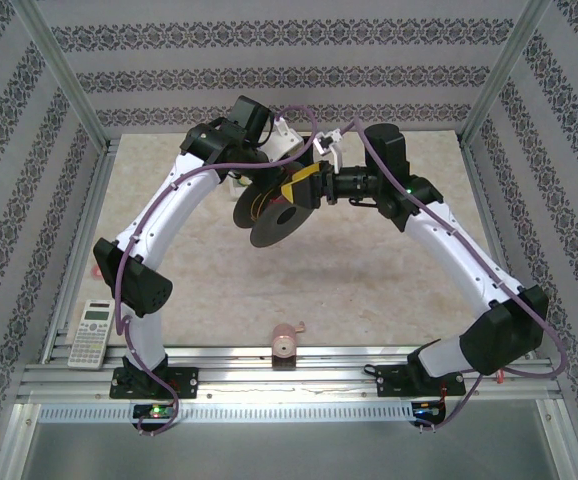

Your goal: Wrap the cables

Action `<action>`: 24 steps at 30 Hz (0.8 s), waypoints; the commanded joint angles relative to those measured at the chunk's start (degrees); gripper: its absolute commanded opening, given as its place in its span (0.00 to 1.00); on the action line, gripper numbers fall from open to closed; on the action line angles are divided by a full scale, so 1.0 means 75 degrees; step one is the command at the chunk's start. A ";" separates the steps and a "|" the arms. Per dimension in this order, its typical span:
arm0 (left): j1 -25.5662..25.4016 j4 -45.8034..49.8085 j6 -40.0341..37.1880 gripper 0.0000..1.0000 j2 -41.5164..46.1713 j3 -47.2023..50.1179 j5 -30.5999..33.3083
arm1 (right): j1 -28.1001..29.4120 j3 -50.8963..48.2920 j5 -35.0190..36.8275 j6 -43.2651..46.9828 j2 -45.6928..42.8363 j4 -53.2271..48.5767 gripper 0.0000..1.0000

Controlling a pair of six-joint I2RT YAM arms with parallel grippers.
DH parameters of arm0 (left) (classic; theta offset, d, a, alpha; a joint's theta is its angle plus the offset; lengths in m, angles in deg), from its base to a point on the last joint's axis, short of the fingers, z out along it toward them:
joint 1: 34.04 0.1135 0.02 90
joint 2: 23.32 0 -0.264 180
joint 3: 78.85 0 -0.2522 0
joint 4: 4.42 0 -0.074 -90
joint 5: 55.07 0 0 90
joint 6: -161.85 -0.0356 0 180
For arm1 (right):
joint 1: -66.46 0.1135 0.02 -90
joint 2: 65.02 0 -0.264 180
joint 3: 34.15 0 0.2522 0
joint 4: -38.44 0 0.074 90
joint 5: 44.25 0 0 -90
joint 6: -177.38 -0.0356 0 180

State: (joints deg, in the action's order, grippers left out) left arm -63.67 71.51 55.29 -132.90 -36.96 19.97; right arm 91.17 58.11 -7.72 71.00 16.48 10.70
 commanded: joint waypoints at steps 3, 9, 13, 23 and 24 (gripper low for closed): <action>-0.0077 -0.0368 -0.0054 0.00 0.0022 -0.0376 -0.0108 | 0.0139 -0.0131 -0.0504 -0.0173 -0.0351 -0.0074 0.77; -0.0069 -0.0371 -0.0042 0.00 0.0031 -0.0365 -0.0085 | 0.0148 -0.0332 -0.0458 -0.0288 -0.0553 -0.0003 0.67; -0.0075 -0.0373 0.0005 0.00 0.0026 -0.0365 -0.0114 | 0.0152 -0.0592 -0.0394 -0.0309 -0.0623 0.0036 0.59; -0.0069 -0.0492 0.0052 0.00 0.0073 -0.0234 -0.0141 | 0.0186 -0.1002 -0.0420 -0.0533 -0.0623 0.0401 0.34; -0.0066 -0.0500 0.0043 0.00 0.0084 -0.0202 -0.0133 | 0.0186 -0.1013 -0.0427 -0.0552 -0.0618 0.0448 0.34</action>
State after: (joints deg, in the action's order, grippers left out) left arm -63.67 71.22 55.31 -133.17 -37.16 19.97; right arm 91.85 51.34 -9.82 67.72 12.91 11.49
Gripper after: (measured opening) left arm 0.079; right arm 0.343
